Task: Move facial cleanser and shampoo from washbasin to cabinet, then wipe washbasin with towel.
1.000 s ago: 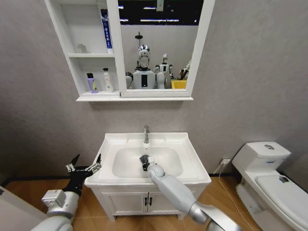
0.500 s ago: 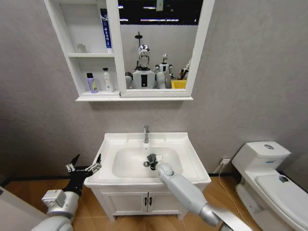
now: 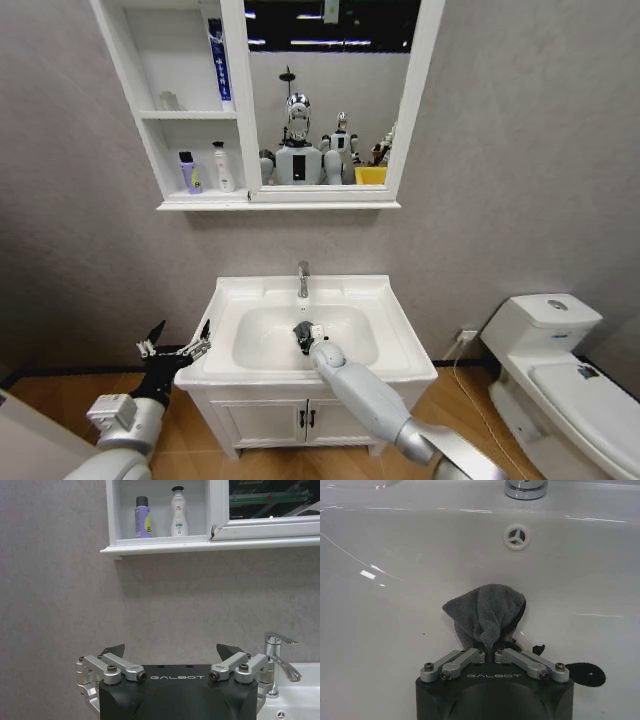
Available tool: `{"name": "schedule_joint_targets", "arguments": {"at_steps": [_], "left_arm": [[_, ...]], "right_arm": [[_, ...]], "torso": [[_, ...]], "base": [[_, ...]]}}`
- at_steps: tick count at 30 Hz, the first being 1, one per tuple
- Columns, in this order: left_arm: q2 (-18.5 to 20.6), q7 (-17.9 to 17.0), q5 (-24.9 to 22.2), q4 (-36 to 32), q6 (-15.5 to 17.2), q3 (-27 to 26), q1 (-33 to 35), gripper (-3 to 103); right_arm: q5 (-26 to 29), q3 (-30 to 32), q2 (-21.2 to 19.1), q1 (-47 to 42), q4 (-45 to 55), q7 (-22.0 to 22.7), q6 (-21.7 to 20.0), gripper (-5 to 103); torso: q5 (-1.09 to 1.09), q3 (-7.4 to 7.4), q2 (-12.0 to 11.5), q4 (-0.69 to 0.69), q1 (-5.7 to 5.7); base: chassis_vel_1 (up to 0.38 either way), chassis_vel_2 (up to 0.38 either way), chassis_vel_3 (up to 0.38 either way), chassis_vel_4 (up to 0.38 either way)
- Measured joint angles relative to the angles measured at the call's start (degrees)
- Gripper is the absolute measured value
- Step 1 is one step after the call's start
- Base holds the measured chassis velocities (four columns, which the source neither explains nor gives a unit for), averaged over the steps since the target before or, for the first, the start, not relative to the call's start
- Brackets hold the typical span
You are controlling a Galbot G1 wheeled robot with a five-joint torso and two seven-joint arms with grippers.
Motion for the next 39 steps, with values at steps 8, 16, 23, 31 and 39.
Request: {"name": "schedule_joint_targets", "arguments": {"at_steps": [8, 16, 23, 31, 39], "left_arm": [[0.0, 0.0, 0.0, 0.0, 0.0, 0.0, 0.0, 100], [0.0, 0.0, 0.0, 0.0, 0.0, 0.0, 0.0, 100], [0.0, 0.0, 0.0, 0.0, 0.0, 0.0, 0.0, 100], [0.0, 0.0, 0.0, 0.0, 0.0, 0.0, 0.0, 100], [0.0, 0.0, 0.0, 0.0, 0.0, 0.0, 0.0, 100]], "right_arm": [[-0.8, -0.4, 2.6, 0.2, -1.6, -0.2, 0.5, 4], [0.1, -0.1, -1.1, -1.1, 2.5, 1.1, -0.7, 4], [2.2, 1.0, -5.3, -2.9, 7.8, 3.2, -2.1, 4], [7.4, 4.5, -10.1, -6.1, 16.0, 8.4, -5.6, 4], [7.2, 5.8, -11.7, -7.2, 17.1, 10.4, -6.2, 4]], "torso": [[0.03, -0.01, 0.0, 0.03, 0.0], [0.03, 0.02, 0.0, 0.02, 0.0], [0.04, 0.03, 0.0, 0.01, 0.01], [0.03, 0.03, 0.0, 0.0, 0.01], [0.03, 0.02, 0.0, 0.03, 0.01]], "base": [[0.0, 0.0, 0.0, 0.0], [0.0, 0.0, 0.0, 0.0], [0.0, 0.0, 0.0, 0.0], [0.0, 0.0, 0.0, 0.0], [0.0, 0.0, 0.0, 0.0]]}}
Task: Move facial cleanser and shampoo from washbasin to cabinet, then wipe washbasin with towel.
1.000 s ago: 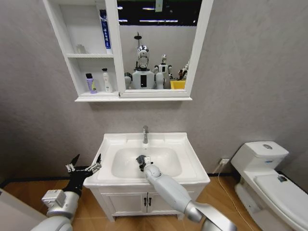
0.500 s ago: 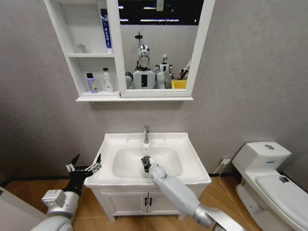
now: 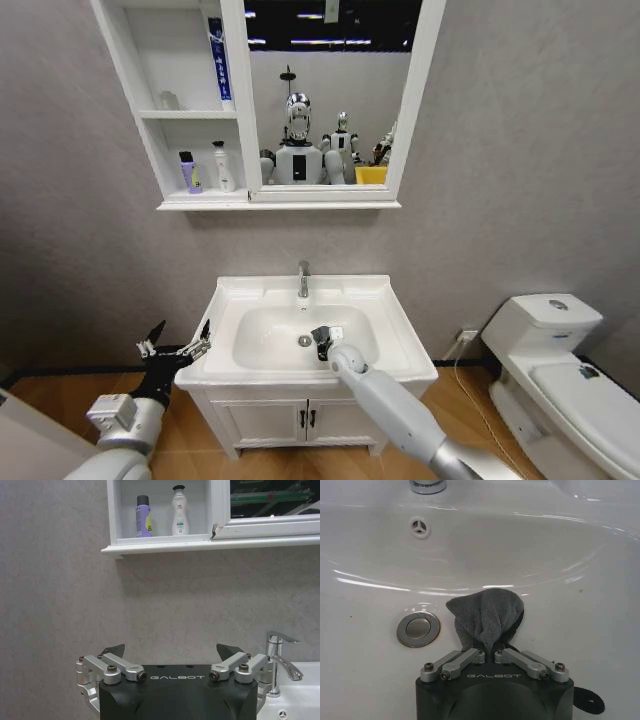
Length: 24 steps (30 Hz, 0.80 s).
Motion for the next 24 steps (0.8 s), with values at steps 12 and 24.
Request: {"name": "schedule_joint_targets", "arguments": {"at_steps": [12, 24], "left_arm": [[0.0, 0.0, 0.0, 0.0, 0.0, 0.0, 0.0, 100], [0.0, 0.0, 0.0, 0.0, 0.0, 0.0, 0.0, 100]], "right_arm": [[-2.7, 1.8, -2.5, -1.3, 1.1, 1.4, -0.1, 4], [-7.8, 4.8, -6.3, -4.2, 4.4, 1.4, 0.9, 4]], "torso": [[0.0, -0.01, 0.0, 0.0, -0.01], [0.01, -0.01, 0.0, 0.02, -0.01]], "base": [[0.0, 0.0, 0.0, 0.0], [0.0, 0.0, 0.0, 0.0]]}}
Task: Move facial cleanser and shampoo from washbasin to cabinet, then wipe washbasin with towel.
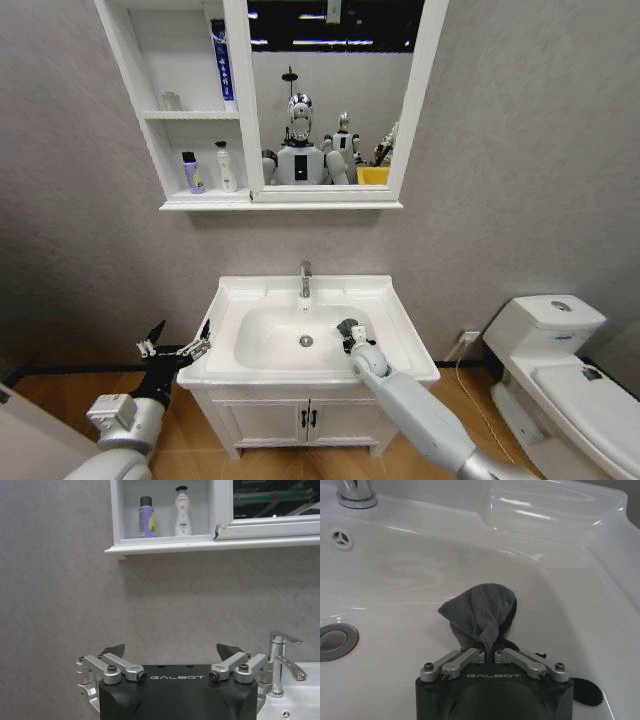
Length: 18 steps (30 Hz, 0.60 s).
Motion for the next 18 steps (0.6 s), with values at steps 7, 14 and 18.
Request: {"name": "schedule_joint_targets", "arguments": {"at_steps": [7, 14, 18], "left_arm": [[0.0, 0.0, 0.0, 0.0, 0.0, 0.0, 0.0, 100], [0.0, 0.0, 0.0, 0.0, 0.0, 0.0, 0.0, 100], [0.0, 0.0, 0.0, 0.0, 0.0, 0.0, 0.0, 100]], "right_arm": [[-4.2, 0.7, -2.4, -0.4, 1.1, -3.1, 3.5, 4], [-6.7, -0.3, -2.1, 2.1, 0.9, -5.4, 8.0, 4], [-9.6, -0.5, -1.2, 4.3, 0.6, -7.1, 10.3, 4]], "torso": [[-0.03, 0.01, 0.0, -0.06, 0.0], [-0.04, 0.02, 0.0, -0.08, 0.01], [-0.04, 0.02, 0.0, -0.03, 0.01]], "base": [[0.0, 0.0, 0.0, 0.0], [0.0, 0.0, 0.0, 0.0], [0.0, 0.0, 0.0, 0.0]]}}
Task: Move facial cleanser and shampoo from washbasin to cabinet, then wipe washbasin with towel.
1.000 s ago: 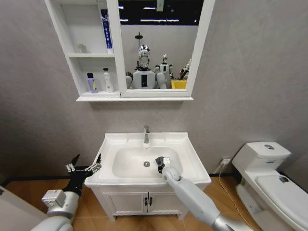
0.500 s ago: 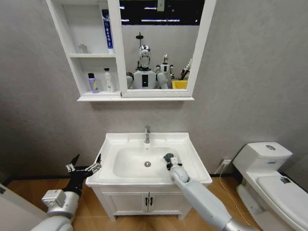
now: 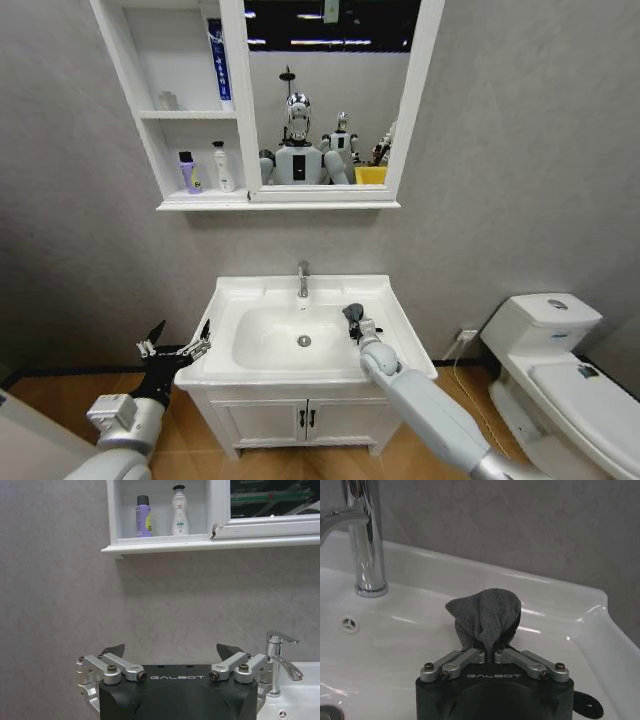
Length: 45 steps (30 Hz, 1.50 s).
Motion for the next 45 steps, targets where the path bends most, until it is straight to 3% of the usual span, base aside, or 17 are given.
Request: {"name": "schedule_joint_targets", "arguments": {"at_steps": [5, 11, 18, 23, 26, 31, 33, 36, 40, 45], "left_arm": [[0.0, 0.0, 0.0, 0.0, 0.0, 0.0, 0.0, 100], [0.0, 0.0, 0.0, 0.0, 0.0, 0.0, 0.0, 100], [0.0, 0.0, 0.0, 0.0, 0.0, 0.0, 0.0, 100], [0.0, 0.0, 0.0, 0.0, 0.0, 0.0, 0.0, 100], [0.0, 0.0, 0.0, 0.0, 0.0, 0.0, 0.0, 100], [0.0, 0.0, 0.0, 0.0, 0.0, 0.0, 0.0, 100], [0.0, 0.0, 0.0, 0.0, 0.0, 0.0, 0.0, 100], [0.0, 0.0, 0.0, 0.0, 0.0, 0.0, 0.0, 100], [0.0, 0.0, 0.0, 0.0, 0.0, 0.0, 0.0, 100], [0.0, 0.0, 0.0, 0.0, 0.0, 0.0, 0.0, 100]], "right_arm": [[-3.9, 2.1, 1.3, 2.4, -1.2, -2.5, 2.9, 4], [-3.8, 5.3, 0.9, 3.9, -2.1, -4.2, 2.9, 4], [5.5, 10.0, -2.6, 4.2, -1.9, -6.4, 0.6, 4], [12.3, 12.4, -4.6, 4.3, -4.2, -13.0, 1.1, 4], [13.9, 12.9, -5.0, 4.5, -5.2, -13.4, 0.6, 1], [9.8, 13.4, -5.2, 4.5, -7.1, -13.7, 0.6, 21], [9.6, 13.4, -5.1, 4.7, -7.5, -13.7, 0.6, 21], [9.6, 12.8, -4.3, 5.8, -9.8, -13.9, 1.7, 37], [9.6, 12.3, -3.5, 6.6, -11.0, -14.0, 2.0, 47], [9.0, 11.4, -3.0, 7.3, -11.5, -13.0, 1.9, 69]], "torso": [[0.01, 0.0, 0.0, 0.0, 0.0], [0.02, -0.01, 0.0, 0.0, 0.0], [0.02, -0.01, 0.0, -0.02, 0.0], [0.03, -0.01, 0.0, -0.01, 0.0], [0.03, -0.01, 0.0, 0.01, 0.0], [0.02, -0.01, 0.0, -0.01, -0.01], [0.02, -0.01, 0.0, -0.01, -0.01], [0.01, -0.01, 0.0, 0.0, -0.01], [0.02, -0.01, 0.0, 0.01, -0.01], [0.01, -0.01, 0.0, 0.0, -0.01]], "base": [[0.0, 0.0, 0.0, 0.0], [0.0, 0.0, 0.0, 0.0], [0.0, 0.0, 0.0, 0.0], [0.0, 0.0, 0.0, 0.0], [0.0, 0.0, 0.0, 0.0], [0.0, 0.0, 0.0, 0.0], [0.0, 0.0, 0.0, 0.0], [0.0, 0.0, 0.0, 0.0], [0.0, 0.0, 0.0, 0.0], [0.0, 0.0, 0.0, 0.0]]}}
